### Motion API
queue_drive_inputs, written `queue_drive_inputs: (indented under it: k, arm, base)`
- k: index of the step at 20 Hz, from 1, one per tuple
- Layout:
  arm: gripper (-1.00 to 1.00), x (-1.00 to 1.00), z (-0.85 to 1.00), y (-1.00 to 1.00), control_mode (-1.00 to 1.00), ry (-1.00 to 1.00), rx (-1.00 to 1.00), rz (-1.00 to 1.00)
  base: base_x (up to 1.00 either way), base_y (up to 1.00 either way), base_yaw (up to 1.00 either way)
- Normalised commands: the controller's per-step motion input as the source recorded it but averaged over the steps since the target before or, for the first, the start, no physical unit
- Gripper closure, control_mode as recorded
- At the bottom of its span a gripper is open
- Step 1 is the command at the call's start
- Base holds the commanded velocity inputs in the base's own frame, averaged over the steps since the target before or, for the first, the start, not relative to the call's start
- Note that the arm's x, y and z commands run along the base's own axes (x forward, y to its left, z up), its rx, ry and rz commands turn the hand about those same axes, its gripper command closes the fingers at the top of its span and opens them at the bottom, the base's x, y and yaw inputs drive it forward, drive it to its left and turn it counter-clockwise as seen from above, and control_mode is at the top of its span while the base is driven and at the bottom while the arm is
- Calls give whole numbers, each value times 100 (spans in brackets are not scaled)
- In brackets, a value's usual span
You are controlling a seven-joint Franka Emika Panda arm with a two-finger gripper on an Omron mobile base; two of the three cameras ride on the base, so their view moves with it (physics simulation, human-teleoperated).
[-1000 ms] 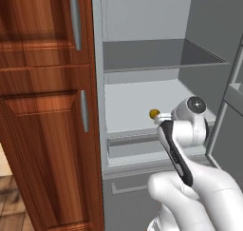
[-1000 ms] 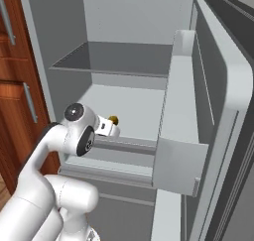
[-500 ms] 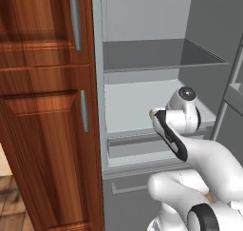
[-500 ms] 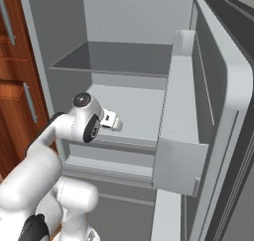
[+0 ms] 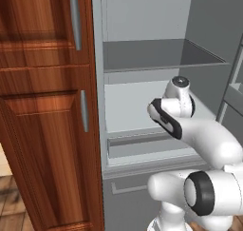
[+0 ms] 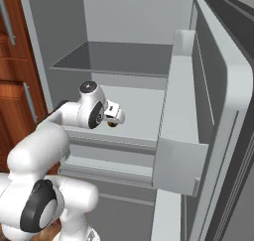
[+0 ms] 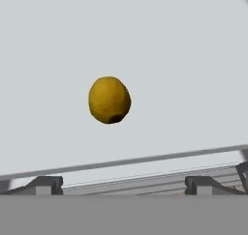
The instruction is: Retrieve a lemon from the fridge and place it on the cutting board with the fish.
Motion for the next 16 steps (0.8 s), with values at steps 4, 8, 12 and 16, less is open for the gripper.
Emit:
queue_drive_inputs:
  k: [4,8,12,16]
  arm:
    - [-100,26,-14,0,-100,0,0,0]
    - [-100,24,-14,0,-100,0,0,0]
    - [-100,26,-5,0,-100,2,0,0]
    - [-100,20,-2,0,-100,3,0,1]
  base:
    - [0,0,0]
    - [0,0,0]
    - [0,0,0]
    - [0,0,0]
